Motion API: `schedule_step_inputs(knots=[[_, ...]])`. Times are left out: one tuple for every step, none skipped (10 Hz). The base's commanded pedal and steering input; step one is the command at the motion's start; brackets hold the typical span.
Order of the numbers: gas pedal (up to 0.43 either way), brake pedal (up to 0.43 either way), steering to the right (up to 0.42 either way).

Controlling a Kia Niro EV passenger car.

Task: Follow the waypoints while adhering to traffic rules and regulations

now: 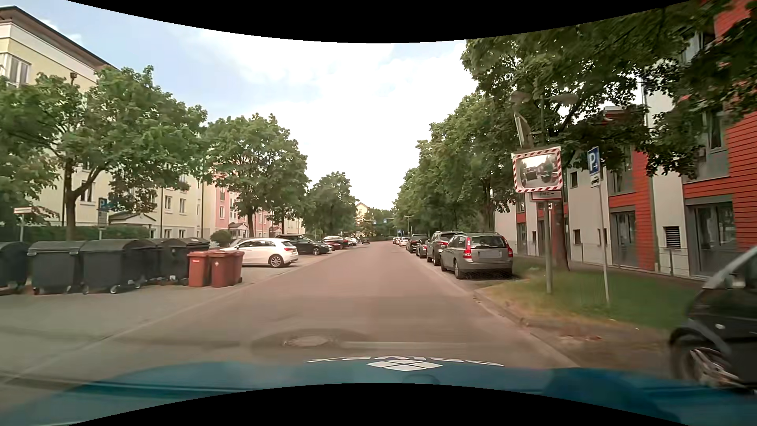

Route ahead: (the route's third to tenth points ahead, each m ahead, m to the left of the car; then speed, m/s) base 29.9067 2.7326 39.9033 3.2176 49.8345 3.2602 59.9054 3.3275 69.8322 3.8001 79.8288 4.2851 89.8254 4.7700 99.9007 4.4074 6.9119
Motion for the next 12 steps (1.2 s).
schedule_step_inputs(knots=[[0.157, 0.000, -0.001], [0.157, 0.000, -0.001], [0.157, 0.000, -0.001], [0.157, 0.000, -0.001], [0.157, 0.000, -0.001], [0.157, 0.000, -0.002], [0.157, 0.000, -0.003], [0.157, 0.000, -0.003], [0.157, 0.000, -0.004], [0.157, 0.000, -0.004], [0.157, 0.000, -0.005], [0.157, 0.000, -0.006]])
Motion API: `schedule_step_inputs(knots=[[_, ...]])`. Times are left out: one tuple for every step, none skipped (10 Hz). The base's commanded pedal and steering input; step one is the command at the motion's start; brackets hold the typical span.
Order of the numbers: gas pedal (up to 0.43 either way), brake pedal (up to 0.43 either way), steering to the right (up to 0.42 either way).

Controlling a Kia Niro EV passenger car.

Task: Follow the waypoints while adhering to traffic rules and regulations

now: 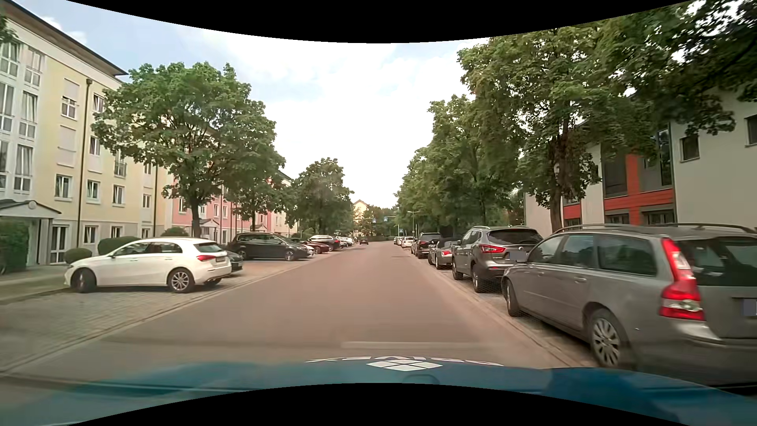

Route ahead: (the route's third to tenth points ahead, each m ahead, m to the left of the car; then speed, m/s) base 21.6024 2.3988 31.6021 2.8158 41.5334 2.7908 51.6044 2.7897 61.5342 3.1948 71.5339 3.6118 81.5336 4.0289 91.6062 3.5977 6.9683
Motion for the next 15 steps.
schedule_step_inputs(knots=[[0.157, 0.000, -0.006], [0.157, 0.000, -0.005], [0.157, 0.000, -0.006], [0.157, 0.000, -0.006], [0.157, 0.000, -0.005], [0.157, 0.000, -0.005], [0.157, 0.000, -0.005], [0.157, 0.000, -0.005], [0.157, 0.000, -0.005], [0.157, 0.000, -0.005], [0.157, 0.000, -0.005], [0.157, 0.000, -0.005], [0.157, 0.000, -0.005], [0.157, 0.000, -0.005], [0.157, 0.000, -0.005]])
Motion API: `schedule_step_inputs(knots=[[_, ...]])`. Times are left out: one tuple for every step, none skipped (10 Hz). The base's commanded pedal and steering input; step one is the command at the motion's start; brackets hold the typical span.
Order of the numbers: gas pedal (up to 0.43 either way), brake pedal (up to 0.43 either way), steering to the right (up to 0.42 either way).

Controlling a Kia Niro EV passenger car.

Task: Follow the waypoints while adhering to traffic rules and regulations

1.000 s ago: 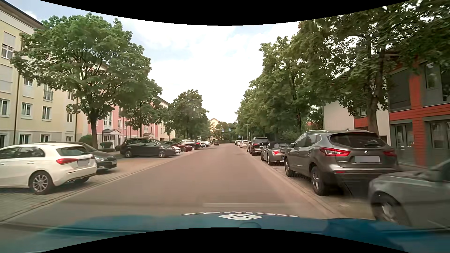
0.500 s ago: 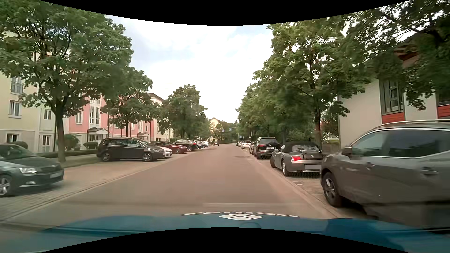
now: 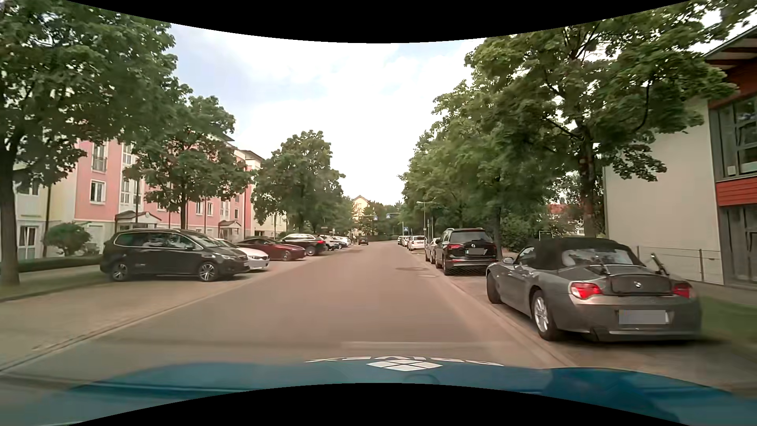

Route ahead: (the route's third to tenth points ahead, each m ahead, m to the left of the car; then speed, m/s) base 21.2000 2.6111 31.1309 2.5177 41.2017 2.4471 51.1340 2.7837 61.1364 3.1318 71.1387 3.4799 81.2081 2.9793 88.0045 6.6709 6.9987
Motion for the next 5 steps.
schedule_step_inputs(knots=[[0.157, 0.000, -0.005], [0.157, 0.000, -0.005], [0.150, 0.000, -0.005], [0.150, 0.000, -0.005], [0.138, 0.000, -0.005]])
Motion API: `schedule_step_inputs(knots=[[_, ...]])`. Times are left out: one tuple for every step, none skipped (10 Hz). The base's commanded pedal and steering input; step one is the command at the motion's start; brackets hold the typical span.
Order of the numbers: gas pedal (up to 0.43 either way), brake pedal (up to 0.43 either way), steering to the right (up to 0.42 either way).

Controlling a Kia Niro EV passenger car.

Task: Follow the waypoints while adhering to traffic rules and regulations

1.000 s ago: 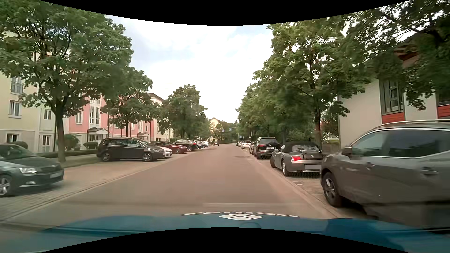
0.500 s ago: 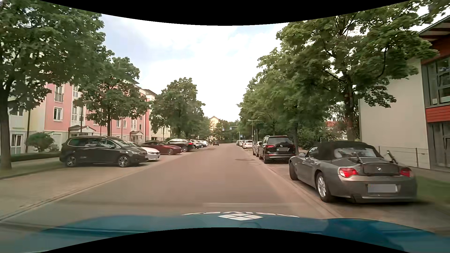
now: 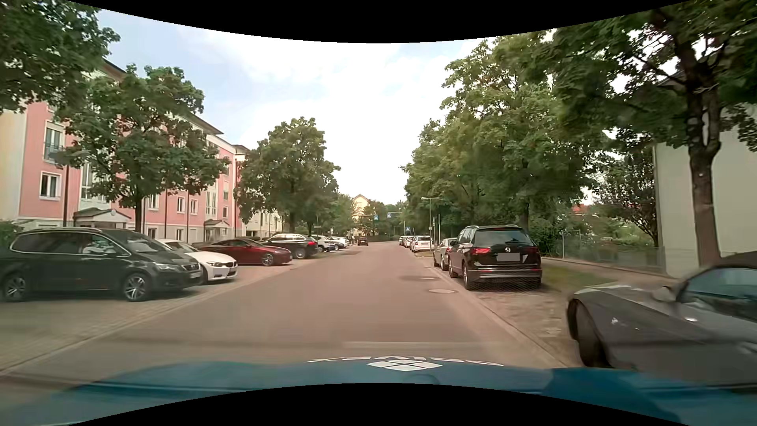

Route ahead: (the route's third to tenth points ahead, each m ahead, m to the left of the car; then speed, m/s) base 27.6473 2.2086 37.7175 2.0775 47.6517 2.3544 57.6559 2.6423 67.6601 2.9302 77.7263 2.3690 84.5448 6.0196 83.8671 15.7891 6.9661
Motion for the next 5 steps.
schedule_step_inputs(knots=[[0.138, 0.000, -0.005], [0.138, 0.000, -0.004], [0.138, 0.000, -0.004], [0.150, 0.000, -0.004], [0.150, 0.000, -0.004]])
